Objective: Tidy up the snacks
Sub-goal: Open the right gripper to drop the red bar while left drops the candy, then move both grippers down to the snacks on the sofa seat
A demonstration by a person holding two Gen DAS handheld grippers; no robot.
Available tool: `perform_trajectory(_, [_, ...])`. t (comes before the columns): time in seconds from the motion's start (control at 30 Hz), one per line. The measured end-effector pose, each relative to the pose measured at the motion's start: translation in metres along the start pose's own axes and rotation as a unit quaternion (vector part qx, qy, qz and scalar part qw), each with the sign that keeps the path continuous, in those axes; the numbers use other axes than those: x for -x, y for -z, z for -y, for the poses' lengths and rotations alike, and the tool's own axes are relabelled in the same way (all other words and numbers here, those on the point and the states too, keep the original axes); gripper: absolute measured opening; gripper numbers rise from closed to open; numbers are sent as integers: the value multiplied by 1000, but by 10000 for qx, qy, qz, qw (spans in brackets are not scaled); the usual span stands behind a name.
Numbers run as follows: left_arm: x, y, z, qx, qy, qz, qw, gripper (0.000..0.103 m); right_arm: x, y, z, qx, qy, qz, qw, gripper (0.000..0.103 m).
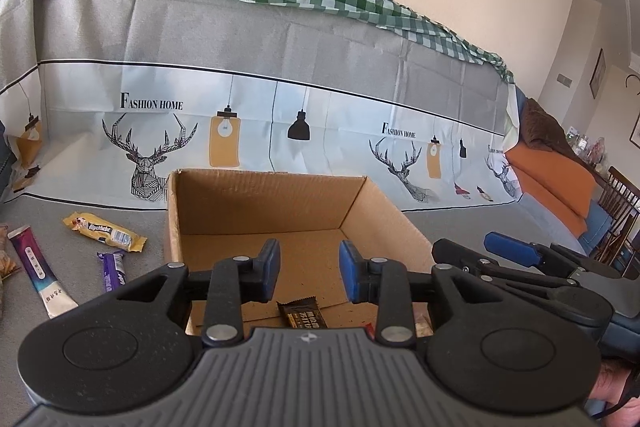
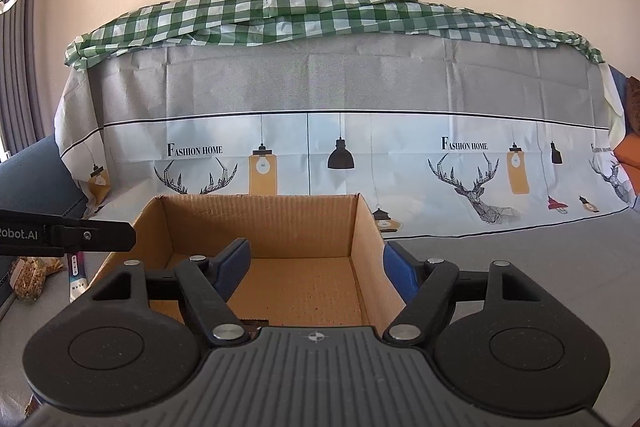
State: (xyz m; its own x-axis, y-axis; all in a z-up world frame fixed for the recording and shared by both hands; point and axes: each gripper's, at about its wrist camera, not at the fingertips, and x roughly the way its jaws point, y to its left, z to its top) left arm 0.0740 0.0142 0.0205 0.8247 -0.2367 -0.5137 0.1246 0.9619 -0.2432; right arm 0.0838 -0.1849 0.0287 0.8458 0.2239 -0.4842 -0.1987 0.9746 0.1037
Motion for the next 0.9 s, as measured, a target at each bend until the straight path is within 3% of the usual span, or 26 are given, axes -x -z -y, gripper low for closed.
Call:
perform_trajectory(0.33, [16,-5,-20,14,-158,115,9998,36,-3,-2,-30,188,-104,63,9998,73])
perform_trajectory(0.4, [20,-6,-27,21,-239,141,9996,34,-2,-3,-42,261,-185,103,9994,65])
perform_trajectory(0.57, [32,-8,-49,135,-570,214,9981,15,-1,-5,-72,381,-503,181,9978,45])
perform_trajectory(0.67, [37,-10,-65,205,-862,164,9959,13,0,-6,-91,373,-707,239,9965,36])
perform_trajectory(0.9, [49,-10,-115,580,-1466,112,9874,12,-1,-2,-150,435,-1340,139,9899,35])
